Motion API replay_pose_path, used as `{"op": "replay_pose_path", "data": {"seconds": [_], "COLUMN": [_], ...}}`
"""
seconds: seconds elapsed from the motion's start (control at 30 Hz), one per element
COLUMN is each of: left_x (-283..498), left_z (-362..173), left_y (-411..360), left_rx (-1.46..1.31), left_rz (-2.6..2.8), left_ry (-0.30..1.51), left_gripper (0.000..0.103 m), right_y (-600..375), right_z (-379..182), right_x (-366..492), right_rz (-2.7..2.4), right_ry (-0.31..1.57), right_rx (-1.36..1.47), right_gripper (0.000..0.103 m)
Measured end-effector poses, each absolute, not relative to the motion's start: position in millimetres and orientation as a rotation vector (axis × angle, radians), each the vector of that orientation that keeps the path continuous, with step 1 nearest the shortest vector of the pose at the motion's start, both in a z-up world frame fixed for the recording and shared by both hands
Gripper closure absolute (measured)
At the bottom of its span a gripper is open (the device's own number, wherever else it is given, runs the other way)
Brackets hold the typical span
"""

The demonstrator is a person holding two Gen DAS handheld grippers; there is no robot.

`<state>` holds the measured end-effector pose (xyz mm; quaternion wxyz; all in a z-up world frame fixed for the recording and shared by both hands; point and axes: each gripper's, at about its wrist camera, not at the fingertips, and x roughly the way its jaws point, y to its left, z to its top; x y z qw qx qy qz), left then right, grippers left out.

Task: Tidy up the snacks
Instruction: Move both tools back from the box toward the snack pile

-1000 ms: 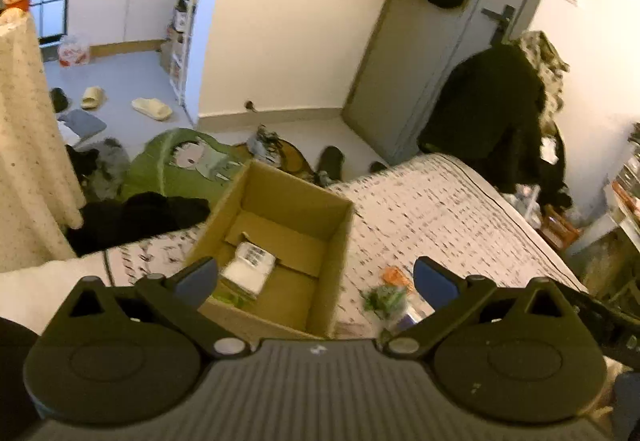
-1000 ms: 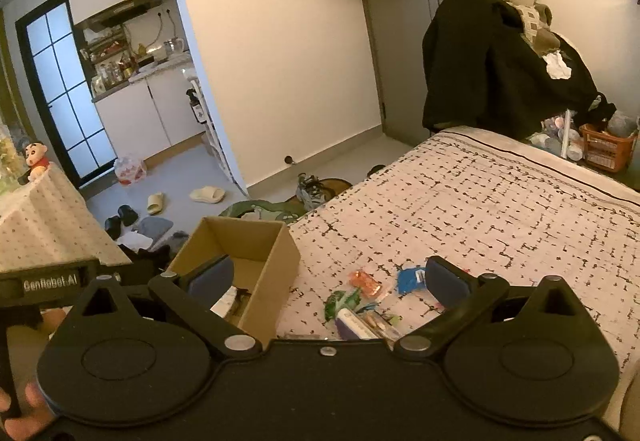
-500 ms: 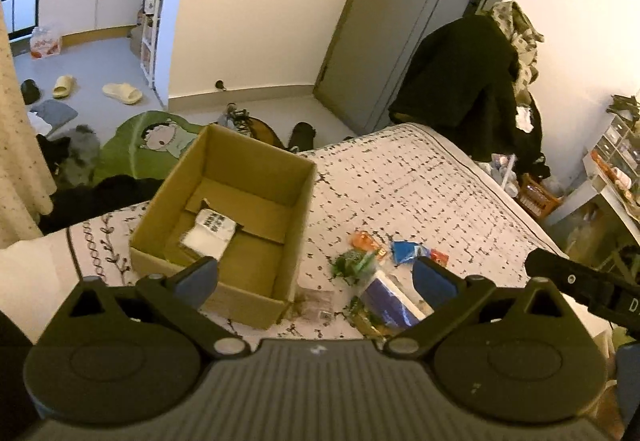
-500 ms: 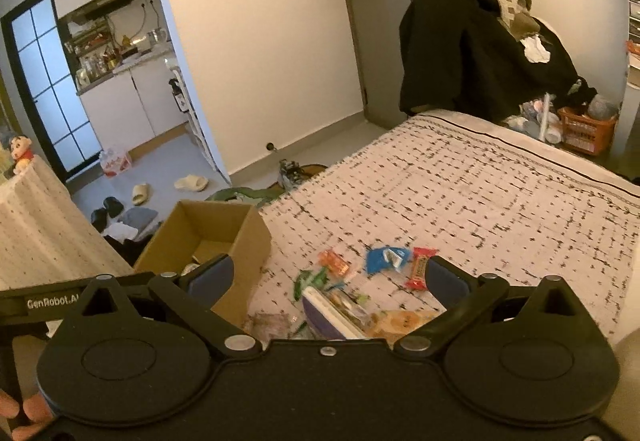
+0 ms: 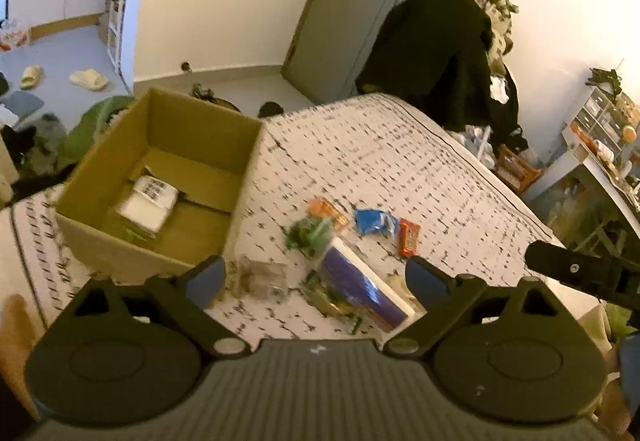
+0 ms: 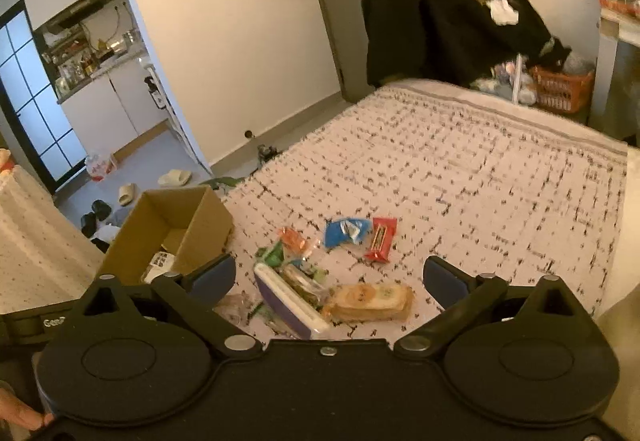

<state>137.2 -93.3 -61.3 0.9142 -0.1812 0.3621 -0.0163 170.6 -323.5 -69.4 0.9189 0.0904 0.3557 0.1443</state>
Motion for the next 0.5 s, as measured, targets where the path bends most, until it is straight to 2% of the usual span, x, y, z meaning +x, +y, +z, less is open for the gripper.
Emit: {"op": "replay_pose_path", "data": {"seconds": [0.03,0.2,0.33,0.5], "left_x": [139.3,151.0,161.2,178.8], "left_z": [-64.6,-85.5,-99.6,-109.4], "left_y": [-96.6,-104.6,-109.6,-118.4], "left_rx": [-0.376,-0.432,-0.462,-0.525], "left_rz": [-0.041,-0.049,-0.062,-0.068], "left_ry": [0.749,0.788,0.821,0.843], "left_gripper": [0.009,0.022,0.025,0.030], "right_y": [-322.4,-322.2,-328.9,-332.5], "right_z": [-72.8,-89.2,-97.9,-117.6], "right_x": [172.4,182.2,189.4,202.6], "right_rz": [0.304,0.277,0.261,0.231], "right_ry": [0.741,0.793,0.812,0.863], "right_rx": [0.174,0.108,0.095,0.033], "right_gripper": [0.010,0.011,0.016,0.015]}}
